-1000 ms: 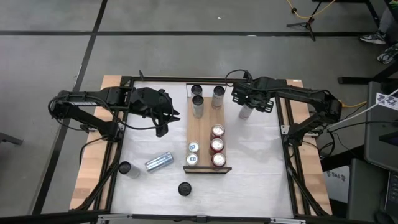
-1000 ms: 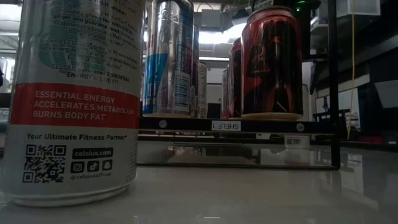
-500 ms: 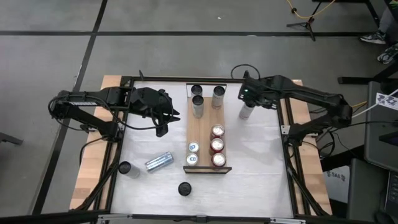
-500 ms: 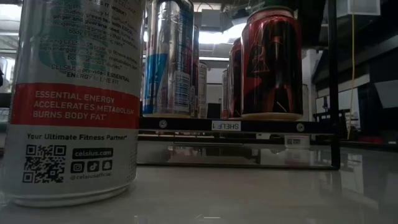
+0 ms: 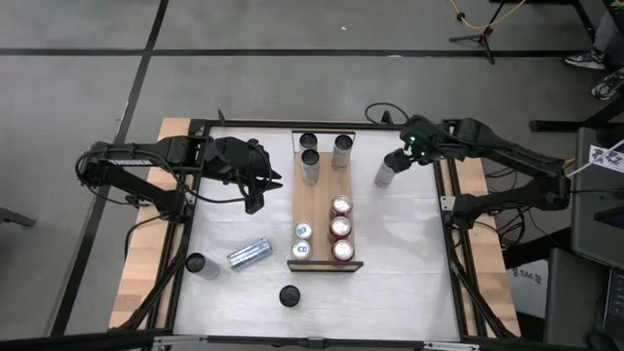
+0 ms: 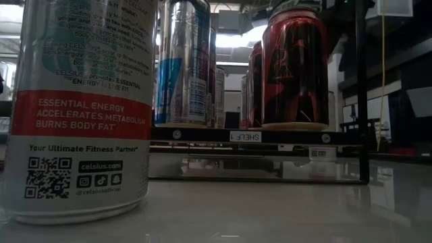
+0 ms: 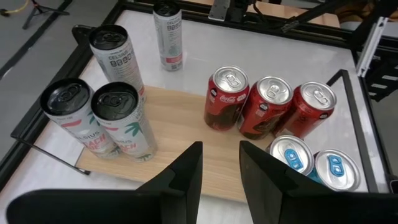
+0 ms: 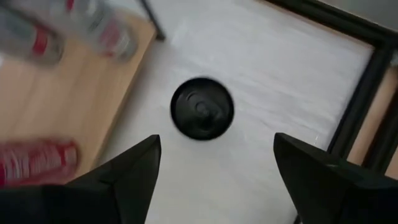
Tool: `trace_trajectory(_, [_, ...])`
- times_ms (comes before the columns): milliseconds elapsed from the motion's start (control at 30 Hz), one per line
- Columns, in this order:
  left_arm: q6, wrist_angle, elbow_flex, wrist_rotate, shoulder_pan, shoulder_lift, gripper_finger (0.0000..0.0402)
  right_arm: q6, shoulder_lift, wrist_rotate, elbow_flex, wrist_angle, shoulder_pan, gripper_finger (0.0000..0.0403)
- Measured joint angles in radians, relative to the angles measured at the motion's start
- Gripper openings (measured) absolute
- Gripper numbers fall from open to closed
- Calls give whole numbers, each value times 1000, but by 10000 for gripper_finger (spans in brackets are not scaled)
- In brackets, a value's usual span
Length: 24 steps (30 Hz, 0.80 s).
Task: Place canned beverage on shelf
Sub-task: Put the white pink soda can on the shelf aligned with the other white pink soda can
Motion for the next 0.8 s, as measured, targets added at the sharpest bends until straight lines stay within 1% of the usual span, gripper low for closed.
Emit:
trace_trajectory(100, [-1, 0, 0, -6, 0, 0, 96, -107, 0, -26, 0, 0, 0, 303])
trace_trajectory(233, [-2, 0, 0, -6, 0, 0, 96, -220, 0, -32, 0, 0, 0, 303])
trace_trajectory(433, [-7, 0, 0, -6, 0, 0, 96, -237, 0, -31, 0, 2, 0, 303])
trace_trajectory(700, [-8, 0, 0, -6, 0, 0, 96, -393, 0, -30, 0, 2, 0, 304])
trace_trajectory(800, [-9, 0, 0, -6, 0, 0, 96, -467, 1, -31, 0, 2, 0, 318])
